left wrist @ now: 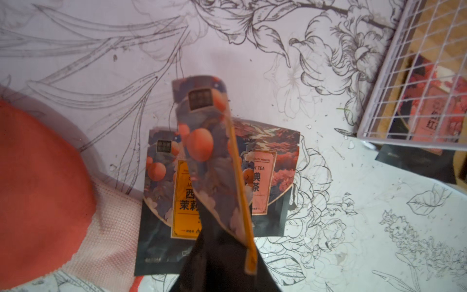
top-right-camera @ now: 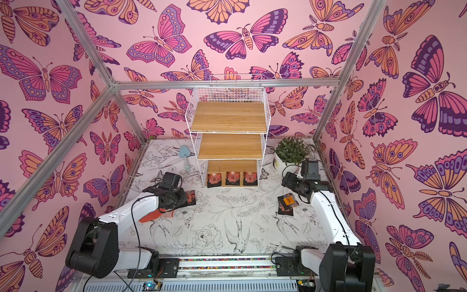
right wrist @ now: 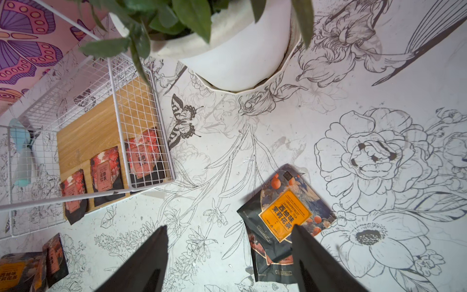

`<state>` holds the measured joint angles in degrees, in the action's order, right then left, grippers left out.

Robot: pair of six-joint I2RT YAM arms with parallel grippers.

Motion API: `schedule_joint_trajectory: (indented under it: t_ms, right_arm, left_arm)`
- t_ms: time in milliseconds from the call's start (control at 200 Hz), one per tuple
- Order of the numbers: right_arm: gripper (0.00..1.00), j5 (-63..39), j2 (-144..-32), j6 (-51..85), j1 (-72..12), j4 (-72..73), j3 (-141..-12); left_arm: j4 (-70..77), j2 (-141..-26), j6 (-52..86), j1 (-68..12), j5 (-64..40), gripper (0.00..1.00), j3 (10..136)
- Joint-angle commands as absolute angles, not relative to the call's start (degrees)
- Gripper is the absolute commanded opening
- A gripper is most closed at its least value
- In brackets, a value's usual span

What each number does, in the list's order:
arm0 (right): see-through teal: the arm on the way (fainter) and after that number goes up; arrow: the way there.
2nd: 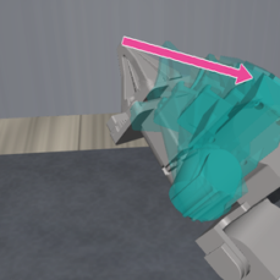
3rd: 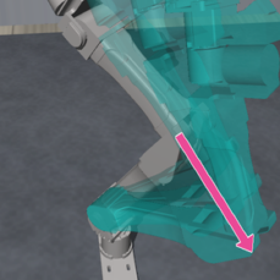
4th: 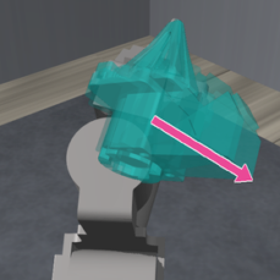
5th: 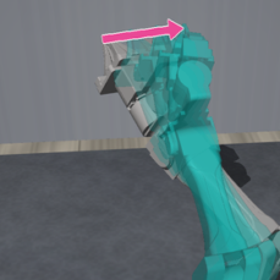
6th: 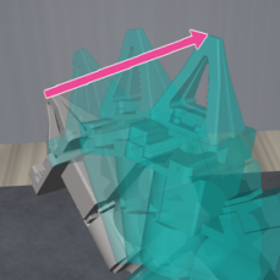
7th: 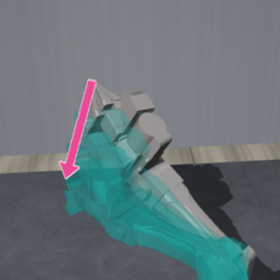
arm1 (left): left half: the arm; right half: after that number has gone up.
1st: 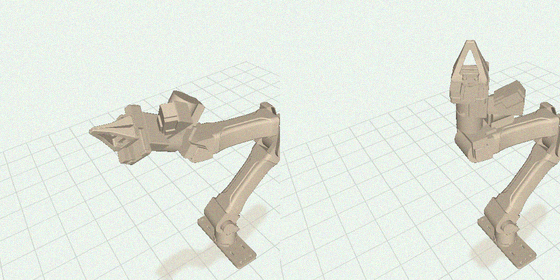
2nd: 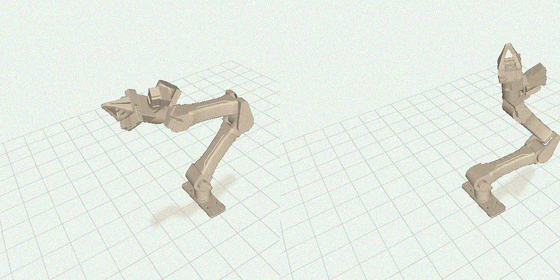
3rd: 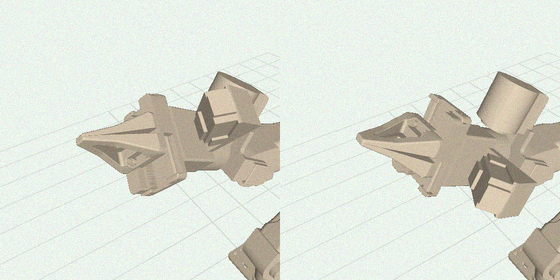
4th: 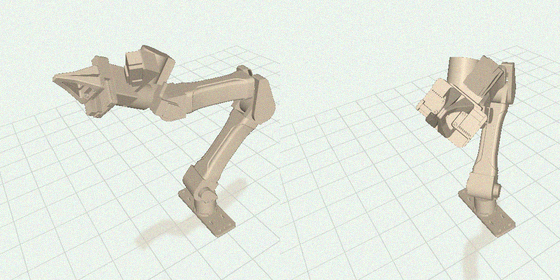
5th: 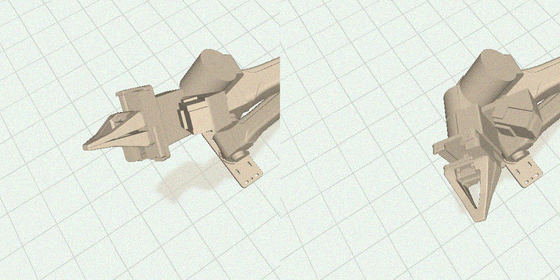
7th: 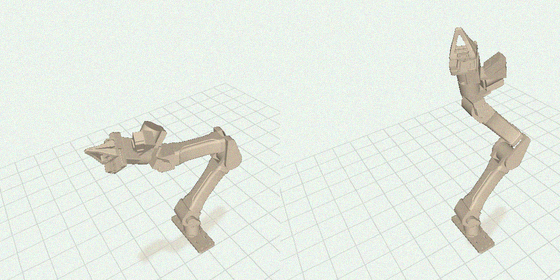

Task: Remove the tea bags from the shelf
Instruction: Place the tea bag at the center of the board, then pick up the tea bag from the shelf.

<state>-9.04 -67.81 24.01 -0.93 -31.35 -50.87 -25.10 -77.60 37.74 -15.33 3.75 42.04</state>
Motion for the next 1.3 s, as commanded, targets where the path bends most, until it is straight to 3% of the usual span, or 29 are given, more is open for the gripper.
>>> schedule_joint_trajectory:
  t_ms: [0,185,315,531,686,866,1112,1297]
  right_arm:
    - [0.80,-8.1,-66.6,22.6,-1.8,-34.2,-53.9]
    - [0.79,-4.8,-64.9,22.5,-5.5,-37.0,-55.5]
    - [0.79,-0.6,-62.0,23.7,-12.1,-37.6,-54.7]
    - [0.79,13.0,-55.7,26.1,-30.0,-37.8,-51.8]
    - [0.79,20.7,-55.2,26.3,-44.3,-34.2,-48.8]
    - [0.81,23.0,-62.7,14.3,-57.8,-22.7,-44.8]
    - [0.82,15.4,-80.6,5.4,-59.0,-13.0,-49.2]
    - [0.83,16.8,-93.2,0.2,-59.0,-13.6,-57.6]
  left_arm:
    - [-25.6,-73.6,37.1,-15.0,3.9,0.36,40.1]
    - [-26.1,-66.1,37.4,-15.0,4.4,0.57,38.9]
    - [-26.4,-62.2,37.3,-15.0,4.8,0.63,38.8]
    - [-30.0,-55.8,37.1,-15.1,7.2,0.75,40.0]
    - [-30.6,-53.2,36.9,-15.0,7.9,0.78,39.4]
    - [-29.5,-53.0,36.7,-14.8,7.3,0.79,38.5]
    - [-27.8,-54.0,36.8,-14.6,6.5,0.80,37.8]
    - [-27.1,-53.8,36.8,-14.2,5.9,0.81,37.4]
